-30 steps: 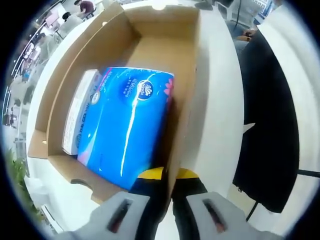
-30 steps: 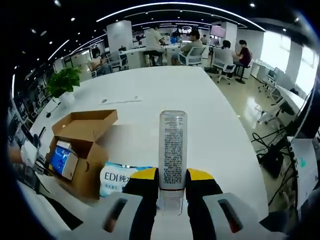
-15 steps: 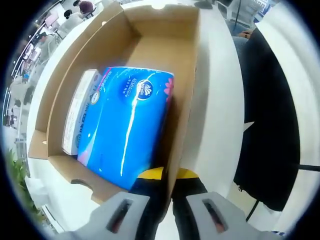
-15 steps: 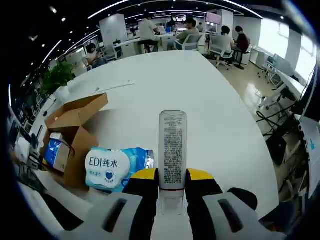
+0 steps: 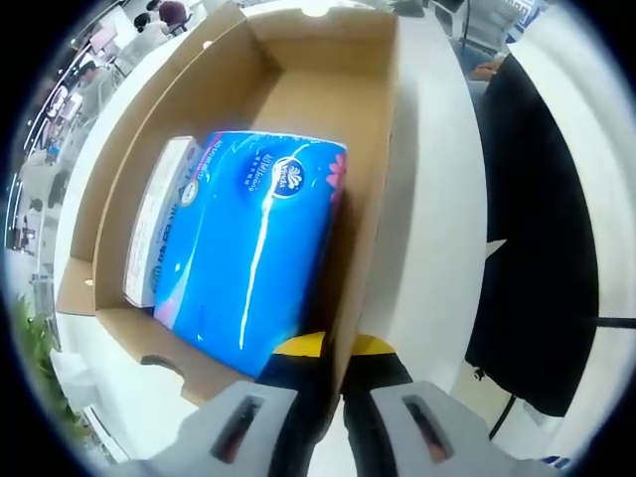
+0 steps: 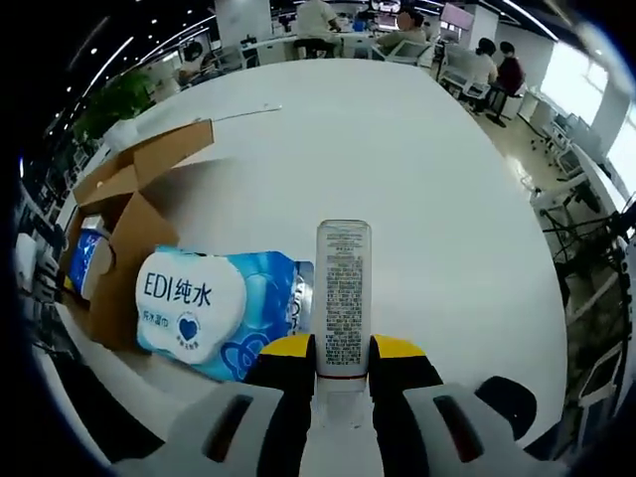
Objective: Operate the shoe box by opening the lid, removing the specified soft item, and placing it in the target area until the item is outside and the box remains undamaged.
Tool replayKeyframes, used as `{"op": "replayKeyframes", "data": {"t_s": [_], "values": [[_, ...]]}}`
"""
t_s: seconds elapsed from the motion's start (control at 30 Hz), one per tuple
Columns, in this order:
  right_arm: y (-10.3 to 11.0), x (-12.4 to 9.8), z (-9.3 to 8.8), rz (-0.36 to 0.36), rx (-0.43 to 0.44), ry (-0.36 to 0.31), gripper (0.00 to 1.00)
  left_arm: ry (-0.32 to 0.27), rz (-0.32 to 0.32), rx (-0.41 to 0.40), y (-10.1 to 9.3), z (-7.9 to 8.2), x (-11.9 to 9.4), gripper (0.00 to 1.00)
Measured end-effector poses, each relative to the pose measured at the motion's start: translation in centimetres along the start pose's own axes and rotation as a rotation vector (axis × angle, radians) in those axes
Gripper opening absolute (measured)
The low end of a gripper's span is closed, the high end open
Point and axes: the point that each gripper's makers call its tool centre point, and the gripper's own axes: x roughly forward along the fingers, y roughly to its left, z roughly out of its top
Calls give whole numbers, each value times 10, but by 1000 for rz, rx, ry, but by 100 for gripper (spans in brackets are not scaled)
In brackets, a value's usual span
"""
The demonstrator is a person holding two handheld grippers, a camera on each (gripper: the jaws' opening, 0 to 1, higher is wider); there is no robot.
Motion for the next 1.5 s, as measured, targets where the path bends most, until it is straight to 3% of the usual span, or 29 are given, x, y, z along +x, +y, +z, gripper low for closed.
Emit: {"op": "replayKeyframes", "data": {"t_s": [0.8, 0.97, 1.5], "values": [[1, 30, -20, 4, -15, 115, 19, 15, 3, -9, 0, -1, 0, 4], [-2, 29, -16, -18, -7, 99, 19, 18, 0, -8, 0, -1, 1, 4], [-2, 31, -14, 10, 5, 95, 22, 14, -2, -3, 0, -1, 0, 4]]}}
